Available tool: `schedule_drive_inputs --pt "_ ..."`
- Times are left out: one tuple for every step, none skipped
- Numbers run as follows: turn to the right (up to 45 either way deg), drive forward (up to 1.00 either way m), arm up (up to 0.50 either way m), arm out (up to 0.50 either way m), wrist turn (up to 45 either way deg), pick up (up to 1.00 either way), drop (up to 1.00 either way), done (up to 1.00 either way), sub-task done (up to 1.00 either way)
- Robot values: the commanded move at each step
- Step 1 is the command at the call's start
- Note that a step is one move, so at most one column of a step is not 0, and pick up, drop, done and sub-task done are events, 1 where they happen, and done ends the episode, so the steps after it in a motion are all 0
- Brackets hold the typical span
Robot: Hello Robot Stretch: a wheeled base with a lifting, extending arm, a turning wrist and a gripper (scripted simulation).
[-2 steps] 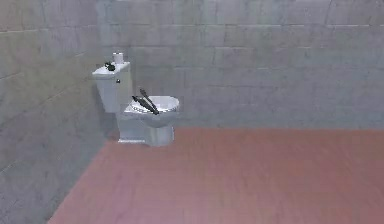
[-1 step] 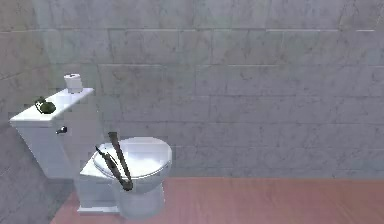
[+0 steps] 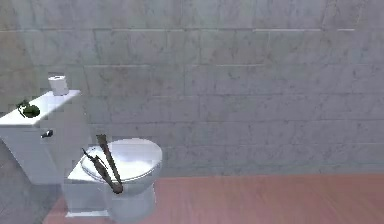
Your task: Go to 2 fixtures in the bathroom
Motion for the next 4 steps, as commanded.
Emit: schedule_drive_inputs --pt "0.0 0.50 0.00 0.00 0.0 0.00 0.00 0.00 0.00" --pt "-33.0 0.00 0.00 0.00 0.0 0.00 0.00 0.00 0.00" --pt "0.0 0.00 0.00 0.00 0.0 0.00 0.00 0.00 1.00" --pt "45.0 0.00 0.00 0.00 0.0 0.00 0.00 0.00 0.00"
